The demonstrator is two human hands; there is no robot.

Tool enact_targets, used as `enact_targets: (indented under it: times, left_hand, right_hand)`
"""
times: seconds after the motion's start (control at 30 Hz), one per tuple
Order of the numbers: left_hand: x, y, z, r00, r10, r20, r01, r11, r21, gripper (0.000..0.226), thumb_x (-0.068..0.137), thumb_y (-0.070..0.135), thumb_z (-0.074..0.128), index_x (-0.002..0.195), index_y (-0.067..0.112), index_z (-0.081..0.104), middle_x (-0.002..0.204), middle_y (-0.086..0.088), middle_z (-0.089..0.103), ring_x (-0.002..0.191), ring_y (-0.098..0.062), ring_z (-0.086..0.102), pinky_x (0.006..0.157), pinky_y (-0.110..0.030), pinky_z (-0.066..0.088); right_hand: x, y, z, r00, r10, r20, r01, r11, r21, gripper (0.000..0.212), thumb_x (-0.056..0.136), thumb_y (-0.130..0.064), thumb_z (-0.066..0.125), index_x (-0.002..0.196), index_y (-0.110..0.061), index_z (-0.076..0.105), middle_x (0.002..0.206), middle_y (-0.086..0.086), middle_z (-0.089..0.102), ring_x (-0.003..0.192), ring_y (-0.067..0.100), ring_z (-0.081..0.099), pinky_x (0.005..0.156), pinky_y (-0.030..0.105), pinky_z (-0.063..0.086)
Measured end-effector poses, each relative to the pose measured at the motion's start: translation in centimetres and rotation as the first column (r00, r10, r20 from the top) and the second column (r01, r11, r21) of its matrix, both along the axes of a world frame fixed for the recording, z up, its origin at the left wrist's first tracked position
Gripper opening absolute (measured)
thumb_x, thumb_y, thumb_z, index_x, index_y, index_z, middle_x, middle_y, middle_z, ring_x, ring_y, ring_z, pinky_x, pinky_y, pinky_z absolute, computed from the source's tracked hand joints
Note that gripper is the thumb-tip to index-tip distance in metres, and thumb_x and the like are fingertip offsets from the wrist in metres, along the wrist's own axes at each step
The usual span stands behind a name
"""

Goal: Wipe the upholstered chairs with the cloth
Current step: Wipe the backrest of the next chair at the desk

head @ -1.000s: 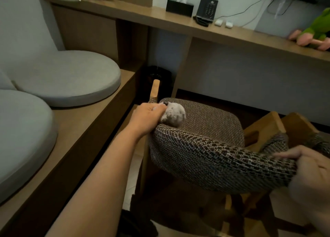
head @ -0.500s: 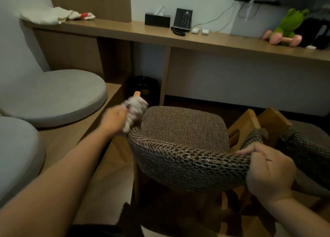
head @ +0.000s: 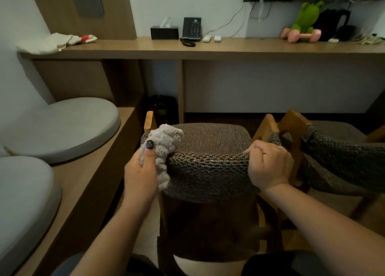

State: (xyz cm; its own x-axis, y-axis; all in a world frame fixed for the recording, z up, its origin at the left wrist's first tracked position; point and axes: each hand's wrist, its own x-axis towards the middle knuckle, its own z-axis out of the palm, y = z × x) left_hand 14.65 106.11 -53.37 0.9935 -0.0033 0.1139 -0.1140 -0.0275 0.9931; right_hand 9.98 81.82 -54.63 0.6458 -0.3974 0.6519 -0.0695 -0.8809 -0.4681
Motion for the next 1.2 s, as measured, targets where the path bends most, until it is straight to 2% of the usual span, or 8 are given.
enact_targets:
  times: [0.3,0.4,0.53,0.67,0.8,1.0,1.07,1.2]
  left_hand:
    - [-6.5,-0.9,4.6,0.941,-0.291,0.171,0.249,0.940,0.233,0.043,0.087,0.044,0.043,0.084,0.009,0.066,0.069,-0.007,0.067,0.060,-0.019,0.062,0.054,-0.033,0.049]
    - [-7.4,0.4,6.4,0.914,-0.391,0.105,0.374,0.915,0.149,0.034,0.089,0.036,0.042,0.091,0.013,0.067,0.075,0.002,0.073,0.066,-0.009,0.068,0.057,-0.017,0.051]
    - [-9.2,0.5,7.9,0.902,-0.431,0.002,0.431,0.901,0.042,0.036,0.101,0.026,0.035,0.102,0.010,0.066,0.089,-0.004,0.076,0.078,-0.014,0.073,0.058,-0.018,0.054]
    - [-10.6,-0.1,8.0,0.913,-0.397,-0.093,0.403,0.913,0.059,0.032,0.097,0.033,0.046,0.103,0.008,0.065,0.094,-0.011,0.072,0.084,-0.020,0.070,0.067,-0.029,0.056]
    - [-11.4,-0.1,6.8,0.908,-0.379,-0.176,0.412,0.882,0.228,0.055,0.073,0.042,0.078,0.119,0.026,0.052,0.113,0.007,0.059,0.098,-0.009,0.061,0.067,-0.021,0.054]
    - [-11.8,-0.8,5.7,0.858,-0.489,-0.158,0.513,0.797,0.318,0.035,0.081,-0.009,0.064,0.108,0.013,0.060,0.102,-0.008,0.067,0.088,-0.014,0.068,0.075,-0.031,0.059]
    - [-11.4,-1.2,6.1,0.814,-0.561,-0.150,0.574,0.735,0.362,0.033,0.079,-0.009,0.066,0.105,0.012,0.063,0.099,-0.006,0.069,0.089,-0.014,0.068,0.079,-0.033,0.058]
    - [-7.6,-2.8,7.1,0.872,-0.478,0.109,0.387,0.808,0.444,0.026,0.084,0.004,0.067,0.105,0.019,0.064,0.101,0.007,0.069,0.096,-0.006,0.066,0.085,-0.026,0.055]
  right_hand:
    - [-1.8,1.3,3.2,0.952,0.093,-0.292,-0.012,0.963,0.268,0.039,0.093,-0.028,0.032,0.083,-0.021,0.068,0.084,-0.007,0.067,0.087,0.016,0.058,0.078,0.029,0.037]
    - [-4.7,2.7,6.2,0.866,0.494,-0.078,-0.328,0.678,0.658,0.021,0.095,-0.020,0.047,0.107,-0.025,0.064,0.108,-0.009,0.064,0.106,0.004,0.055,0.089,0.021,0.041]
    - [-9.0,5.0,8.0,0.616,0.787,0.038,-0.537,0.383,0.752,0.029,0.088,-0.026,0.062,0.117,-0.021,0.061,0.110,-0.005,0.066,0.102,0.005,0.063,0.081,0.021,0.053]
    - [-10.7,5.9,8.1,0.774,0.632,-0.041,-0.490,0.640,0.592,0.011,0.080,-0.009,0.070,0.086,-0.018,0.069,0.078,-0.005,0.069,0.075,0.007,0.065,0.062,0.024,0.052]
    - [-11.9,5.4,8.1,0.887,0.460,0.035,-0.366,0.654,0.662,0.011,0.077,-0.011,0.072,0.087,-0.013,0.069,0.084,0.005,0.070,0.079,0.016,0.067,0.074,0.039,0.055]
    - [-13.7,3.9,7.4,0.643,0.721,-0.259,-0.109,0.420,0.901,0.034,0.077,-0.006,0.068,0.106,-0.021,0.062,0.102,0.005,0.070,0.095,0.020,0.067,0.088,0.039,0.054]
    - [-13.8,3.5,6.7,0.647,0.681,-0.342,-0.066,0.497,0.865,0.024,0.077,-0.007,0.068,0.099,-0.015,0.066,0.097,0.004,0.071,0.093,0.019,0.066,0.086,0.037,0.053]
    - [-12.9,1.7,6.4,0.937,0.328,-0.121,-0.129,0.646,0.753,0.011,0.079,0.000,0.060,0.070,0.005,0.062,0.065,0.009,0.059,0.059,0.017,0.057,0.059,0.038,0.049]
